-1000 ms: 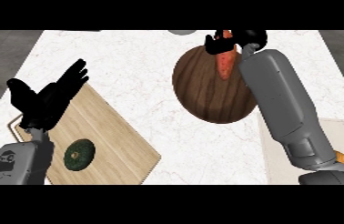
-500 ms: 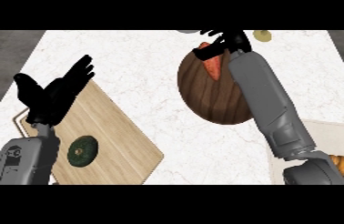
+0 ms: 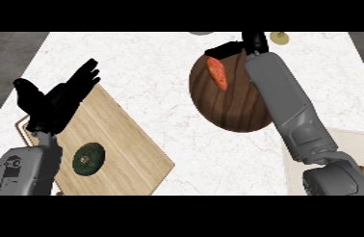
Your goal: Pick the sweet potato from the placemat and place it in the bowl
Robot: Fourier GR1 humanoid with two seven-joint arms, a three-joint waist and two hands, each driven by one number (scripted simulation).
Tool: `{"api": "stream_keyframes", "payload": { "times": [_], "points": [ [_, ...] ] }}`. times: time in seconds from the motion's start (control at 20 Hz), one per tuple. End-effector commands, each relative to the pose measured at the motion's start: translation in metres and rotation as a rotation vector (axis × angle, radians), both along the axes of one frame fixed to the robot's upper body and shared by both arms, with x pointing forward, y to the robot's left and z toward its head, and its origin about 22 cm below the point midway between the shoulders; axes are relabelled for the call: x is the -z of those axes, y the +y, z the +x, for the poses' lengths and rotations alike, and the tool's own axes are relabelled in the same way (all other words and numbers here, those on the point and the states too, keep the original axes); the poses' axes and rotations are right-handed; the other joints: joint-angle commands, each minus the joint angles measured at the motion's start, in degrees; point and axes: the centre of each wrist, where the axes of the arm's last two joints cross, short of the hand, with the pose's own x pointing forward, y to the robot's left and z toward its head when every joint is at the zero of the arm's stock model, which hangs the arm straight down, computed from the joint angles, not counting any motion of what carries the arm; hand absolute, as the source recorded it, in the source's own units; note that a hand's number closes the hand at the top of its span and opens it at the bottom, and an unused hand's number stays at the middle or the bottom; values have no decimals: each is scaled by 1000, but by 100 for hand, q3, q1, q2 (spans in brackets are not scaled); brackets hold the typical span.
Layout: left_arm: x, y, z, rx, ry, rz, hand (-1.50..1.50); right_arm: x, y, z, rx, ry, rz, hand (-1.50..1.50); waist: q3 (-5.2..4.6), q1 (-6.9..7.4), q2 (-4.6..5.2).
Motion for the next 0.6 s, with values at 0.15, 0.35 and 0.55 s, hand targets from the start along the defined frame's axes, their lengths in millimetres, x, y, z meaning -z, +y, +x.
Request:
{"api": "stream_keyframes", "payload": {
  "times": [0.15,0.35,0.55],
  "points": [
    [10,-4,1,-19,7,-3,0,-7,-50,6,140,-120,0,-150,-3,-155,-30],
    [16,11,-9,-49,6,6,0,-10,-97,3,234,-174,33,-150,-3,-255,-84],
    [5,33,-16,-71,22,-3,0,-9,-138,-7,173,-194,12,-150,-5,-390,-167]
  ]
}}
